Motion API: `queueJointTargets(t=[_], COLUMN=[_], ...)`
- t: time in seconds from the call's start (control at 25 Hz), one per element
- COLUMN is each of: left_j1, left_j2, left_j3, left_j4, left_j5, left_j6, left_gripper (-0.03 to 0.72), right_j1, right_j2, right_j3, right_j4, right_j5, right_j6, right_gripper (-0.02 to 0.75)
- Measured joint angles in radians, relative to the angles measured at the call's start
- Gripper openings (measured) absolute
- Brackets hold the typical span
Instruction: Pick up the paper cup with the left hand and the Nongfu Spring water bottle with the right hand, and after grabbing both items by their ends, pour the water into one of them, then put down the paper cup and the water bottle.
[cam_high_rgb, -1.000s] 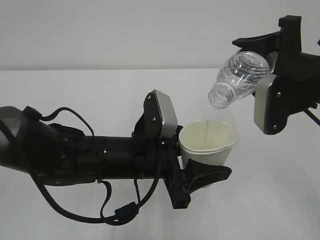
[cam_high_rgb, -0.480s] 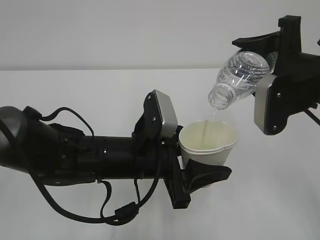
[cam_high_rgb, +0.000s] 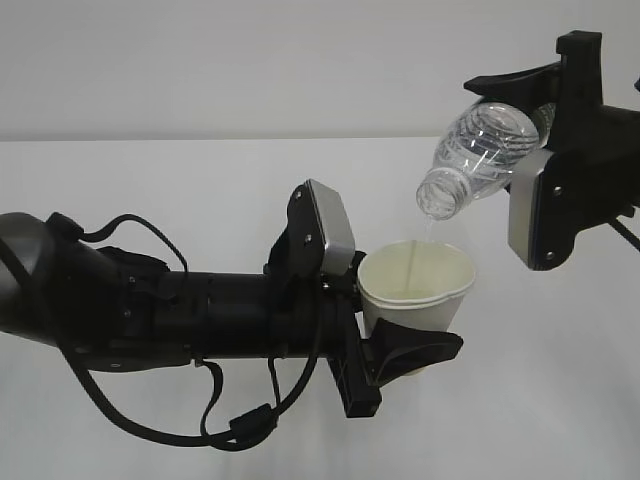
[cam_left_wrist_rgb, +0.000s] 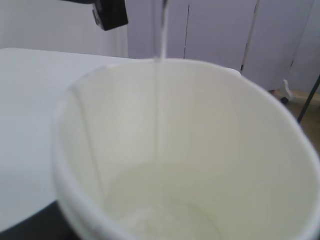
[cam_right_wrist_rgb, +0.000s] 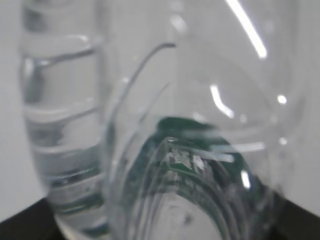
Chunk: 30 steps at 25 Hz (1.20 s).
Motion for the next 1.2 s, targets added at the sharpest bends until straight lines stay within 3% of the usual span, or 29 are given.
queueJointTargets(t=[1.2], left_j1=[0.000], left_j2=[0.000], left_j3=[0.000], left_j4=[0.000], left_j5=[0.000], left_j6=[0.000], left_gripper=[0.426], right_j1=[0.000], right_j2=[0.000], right_j3=[-0.003], right_j4=[0.000], right_j5=[-0.002], right_j6=[-0.022], right_gripper=[0.473])
